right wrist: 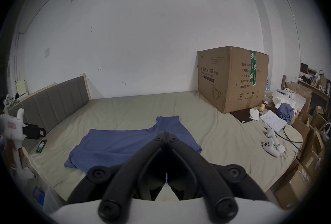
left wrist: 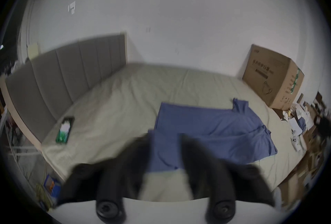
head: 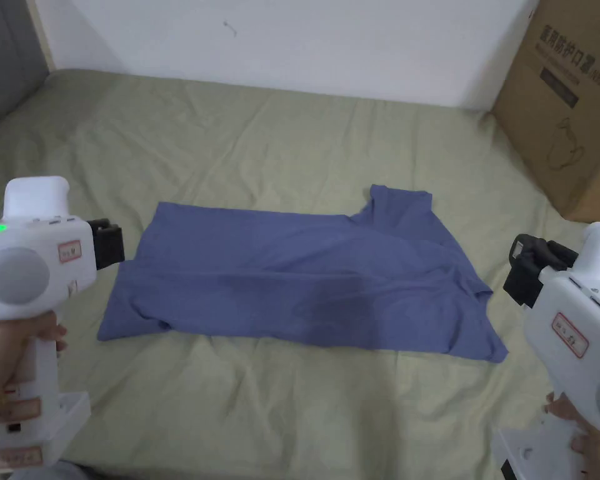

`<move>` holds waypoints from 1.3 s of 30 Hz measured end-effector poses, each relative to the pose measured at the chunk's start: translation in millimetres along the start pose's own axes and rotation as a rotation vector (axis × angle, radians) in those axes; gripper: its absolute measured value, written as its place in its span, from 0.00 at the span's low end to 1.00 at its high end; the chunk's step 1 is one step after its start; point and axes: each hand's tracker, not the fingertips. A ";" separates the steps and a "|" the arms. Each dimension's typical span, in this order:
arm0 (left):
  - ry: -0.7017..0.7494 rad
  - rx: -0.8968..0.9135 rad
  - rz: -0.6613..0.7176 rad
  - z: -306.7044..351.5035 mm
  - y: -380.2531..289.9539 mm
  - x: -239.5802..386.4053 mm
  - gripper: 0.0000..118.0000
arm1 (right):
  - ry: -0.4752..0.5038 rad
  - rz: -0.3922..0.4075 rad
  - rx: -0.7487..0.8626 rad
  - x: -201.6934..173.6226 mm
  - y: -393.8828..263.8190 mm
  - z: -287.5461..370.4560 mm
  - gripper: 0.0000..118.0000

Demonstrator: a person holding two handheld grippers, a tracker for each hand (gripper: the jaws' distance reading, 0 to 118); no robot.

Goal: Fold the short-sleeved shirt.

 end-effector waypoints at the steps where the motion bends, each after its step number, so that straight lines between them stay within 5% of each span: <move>1: -0.009 -0.070 0.023 -14.7 3.2 -5.9 0.70 | -0.003 0.002 -0.007 -0.2 -1.0 -3.0 0.00; 3: -0.010 -0.181 0.040 -40.3 4.5 -15.3 0.90 | -0.003 0.003 -0.022 0.0 -3.1 -8.4 0.00; 13: 0.151 -0.475 -0.018 -141.4 -32.7 -20.0 0.91 | -0.021 0.023 -0.128 -0.4 -23.0 -36.5 0.00; 15: 0.167 -0.488 -0.010 -151.0 -37.9 -16.9 0.83 | -0.027 0.032 -0.148 0.9 -26.5 -40.4 0.00; 18: 0.148 -0.495 -0.020 -157.9 -45.3 -11.1 0.45 | -0.037 0.031 -0.170 2.7 -29.8 -47.2 0.00; 22: 0.134 -0.503 -0.121 -159.3 -54.2 2.2 0.34 | -0.047 0.027 -0.190 3.8 -33.4 -55.6 0.00; 24: 0.107 -0.518 -0.112 -158.0 -50.1 5.6 0.07 | -0.042 0.021 -0.196 5.1 -35.2 -57.5 0.00; 32: 0.048 -0.316 -0.102 -107.3 -14.5 10.3 0.03 | -0.038 0.051 -0.317 23.7 -26.9 -92.7 0.00; 33: 0.037 -0.292 -0.075 -100.6 -10.8 10.1 0.03 | -0.039 0.050 -0.338 28.6 -25.2 -99.9 0.03; 37: 0.017 -0.262 -0.039 -88.9 -3.5 6.6 0.03 | -0.020 0.033 -0.515 46.3 -24.7 -137.7 0.98; 39: 0.013 -0.259 -0.039 -88.7 -4.8 6.0 0.03 | -0.027 0.023 -0.557 53.4 -30.0 -154.0 0.98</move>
